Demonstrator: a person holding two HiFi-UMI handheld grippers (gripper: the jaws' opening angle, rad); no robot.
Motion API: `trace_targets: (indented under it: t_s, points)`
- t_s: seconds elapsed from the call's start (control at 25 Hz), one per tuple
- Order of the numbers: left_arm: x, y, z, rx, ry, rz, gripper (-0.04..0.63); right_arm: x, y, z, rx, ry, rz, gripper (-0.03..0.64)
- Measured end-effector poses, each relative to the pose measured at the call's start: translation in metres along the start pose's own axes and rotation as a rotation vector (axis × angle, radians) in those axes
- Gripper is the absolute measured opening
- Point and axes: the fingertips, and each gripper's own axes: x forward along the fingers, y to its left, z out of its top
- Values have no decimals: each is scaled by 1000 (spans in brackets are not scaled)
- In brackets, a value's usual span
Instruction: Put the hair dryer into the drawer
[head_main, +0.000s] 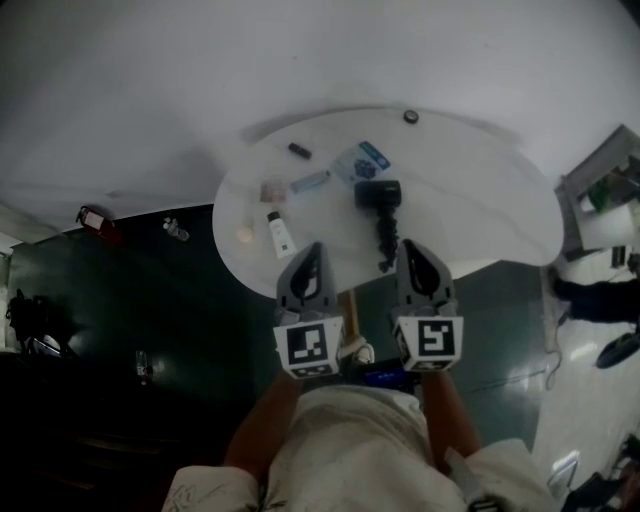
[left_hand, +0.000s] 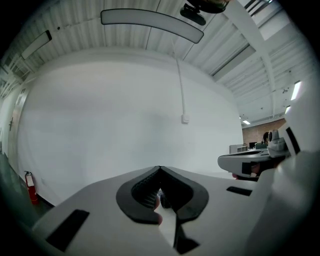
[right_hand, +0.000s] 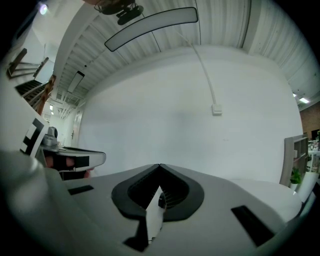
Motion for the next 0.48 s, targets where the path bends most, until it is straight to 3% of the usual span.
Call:
trace_targets:
  t_s: [0.2, 0.48]
  points:
    - [2, -11, -2, -5, 9, -20, 0, 21, -12, -41, 39, 123, -22, 7]
    - [-7, -8, 2, 35, -9, 0, 0, 59, -13, -81, -2, 232, -17, 42]
